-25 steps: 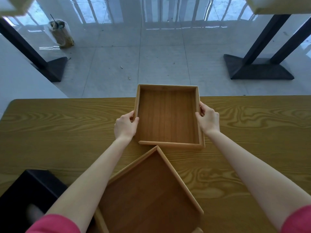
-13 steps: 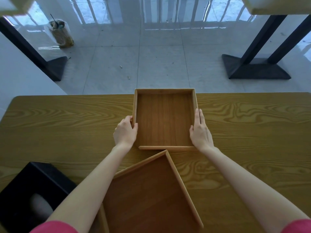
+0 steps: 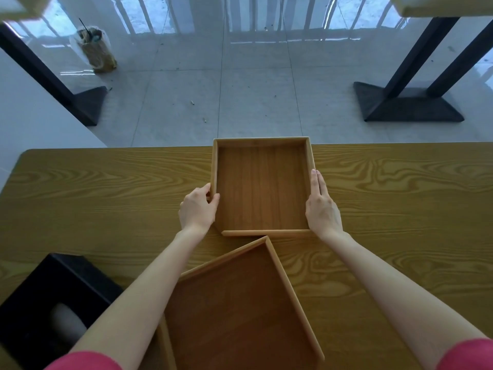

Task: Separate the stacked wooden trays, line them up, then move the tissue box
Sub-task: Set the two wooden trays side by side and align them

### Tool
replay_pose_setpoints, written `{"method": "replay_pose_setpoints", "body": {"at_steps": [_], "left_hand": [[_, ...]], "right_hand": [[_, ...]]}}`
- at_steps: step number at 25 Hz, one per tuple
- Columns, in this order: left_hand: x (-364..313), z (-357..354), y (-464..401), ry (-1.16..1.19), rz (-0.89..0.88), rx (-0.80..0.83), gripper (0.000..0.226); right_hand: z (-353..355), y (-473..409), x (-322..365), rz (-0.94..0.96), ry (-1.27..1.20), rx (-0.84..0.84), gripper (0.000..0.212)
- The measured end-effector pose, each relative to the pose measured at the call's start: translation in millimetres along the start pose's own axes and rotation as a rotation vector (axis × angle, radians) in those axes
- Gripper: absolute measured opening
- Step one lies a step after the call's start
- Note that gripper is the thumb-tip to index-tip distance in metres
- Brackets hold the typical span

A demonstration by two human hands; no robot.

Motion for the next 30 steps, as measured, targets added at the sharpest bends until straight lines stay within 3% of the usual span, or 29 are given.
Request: {"method": "replay_pose_setpoints", "body": {"at_steps": [9, 15, 21, 27, 30], "left_hand": [[10, -6, 23, -0.056, -0.034, 0.281, 0.057], [43, -1, 93, -0.058, -0.072, 0.366, 0.045], [49, 14, 135, -0.131, -0.174, 0.230, 0.041], [49, 0, 154, -0.116, -0.234, 0.248, 0.049], [59, 6, 167, -0.162, -0.220, 0.178, 0.052]], "right_hand": [[10, 40, 13, 0.035, 0.056, 0.075, 0.057], [20, 119, 41, 0.096, -0.141, 0.035, 0.046], [3, 177, 38, 0.052, -0.106, 0.148, 0.042], [6, 208, 17, -0.058, -0.112, 0.091, 0.031], [9, 221, 7, -0.112, -0.133, 0.067, 0.030]]}}
Point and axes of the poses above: each hand's wrist, its own y-axis away from the middle knuckle, its own z-axis out of the back of the hand, x = y × z, the point moved 10 cm from there along -y, towards the middle knuckle, and after that the axes turned 4 degrees about -x, right-handed, at the moved point
